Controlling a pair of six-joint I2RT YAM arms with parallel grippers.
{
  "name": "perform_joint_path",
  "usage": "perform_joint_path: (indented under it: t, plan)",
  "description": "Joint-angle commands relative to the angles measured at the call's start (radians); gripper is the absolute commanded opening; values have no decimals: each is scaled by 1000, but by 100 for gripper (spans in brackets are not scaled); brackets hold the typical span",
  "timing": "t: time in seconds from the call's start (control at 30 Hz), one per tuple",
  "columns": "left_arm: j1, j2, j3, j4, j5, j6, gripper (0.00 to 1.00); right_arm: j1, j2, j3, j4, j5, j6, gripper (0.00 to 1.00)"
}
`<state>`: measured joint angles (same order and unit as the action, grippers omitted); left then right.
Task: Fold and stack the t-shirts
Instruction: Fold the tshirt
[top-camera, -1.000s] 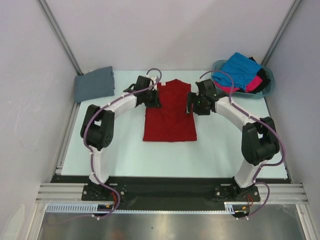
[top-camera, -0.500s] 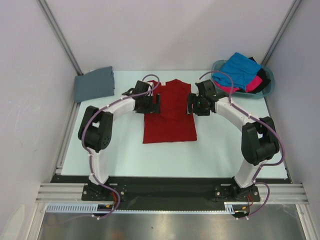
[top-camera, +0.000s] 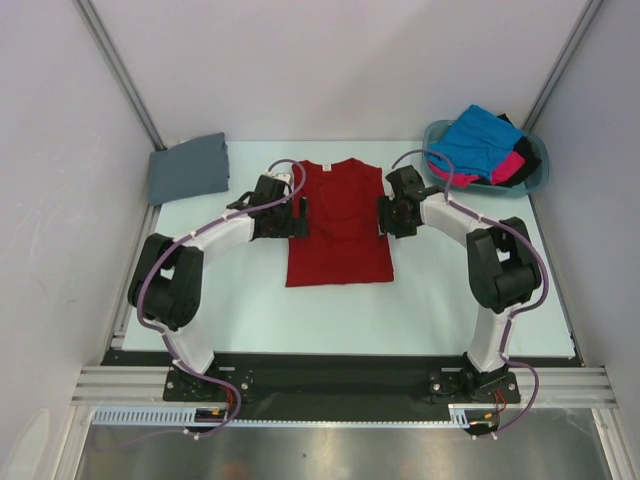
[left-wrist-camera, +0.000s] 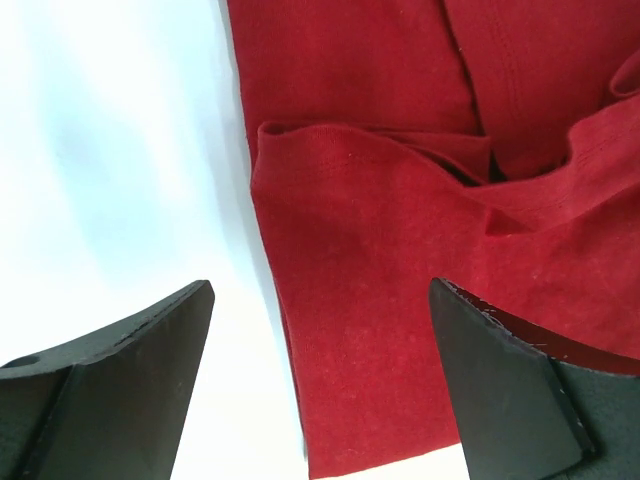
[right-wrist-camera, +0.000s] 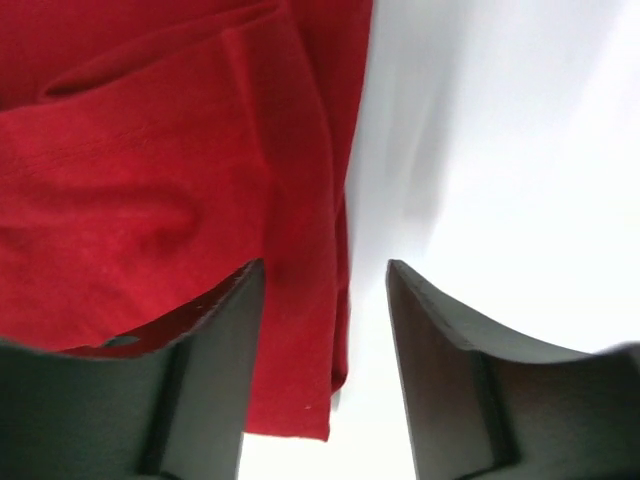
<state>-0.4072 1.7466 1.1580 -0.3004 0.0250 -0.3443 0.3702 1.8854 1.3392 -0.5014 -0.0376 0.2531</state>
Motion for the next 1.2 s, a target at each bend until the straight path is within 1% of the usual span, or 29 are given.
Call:
perform_joint_path:
  t: [0.0, 0.07, 0.1, 0.17, 0.2, 0.4, 0.53, 0.63, 0.67, 0.7, 0.83, 0.87, 0.93, 0.97, 1.17]
  plan:
    - [5, -22, -3, 43, -10, -16, 95, -10, 21, 63, 12, 28, -29, 54]
    - [5, -15, 0, 38, -11, -13, 95, -17, 34, 69, 20, 28, -32, 49]
    - [5, -15, 0, 38, -11, -13, 95, -17, 38, 72, 24, 25, -31, 44]
    - [5, -10, 3, 41, -11, -10, 95, -27, 50, 81, 18, 21, -29, 40]
    - [5, -9, 3, 38, -8, -12, 95, -27, 50, 83, 18, 21, -28, 35]
    - [5, 2, 12, 32, -11, -7, 95, -40, 49, 77, 4, 36, -28, 27]
    - [5, 4, 14, 27, -13, -4, 95, -43, 50, 57, -6, 91, -17, 26]
    - [5, 2, 16, 23, -17, -4, 95, -50, 40, 35, -3, 84, -18, 26]
    - [5, 2, 14, 24, -17, -4, 95, -48, 34, 29, 10, 78, -17, 27]
    - [5, -1, 14, 26, -17, -4, 95, -48, 26, 28, 14, 67, -12, 31]
    - [5, -19, 12, 32, -23, -4, 95, -48, -23, 31, 35, 47, -12, 40]
    - [5, -21, 11, 32, -22, -5, 95, -48, -25, 35, 47, 19, -15, 43]
    - [5, -21, 12, 38, -23, -7, 95, -48, -23, 47, 52, 1, -15, 43]
    - [5, -15, 14, 37, -52, -12, 95, -50, -13, 66, 55, -13, -17, 44]
    - [5, 1, 8, 60, -60, -33, 95, -47, 26, 101, 64, -36, -12, 43]
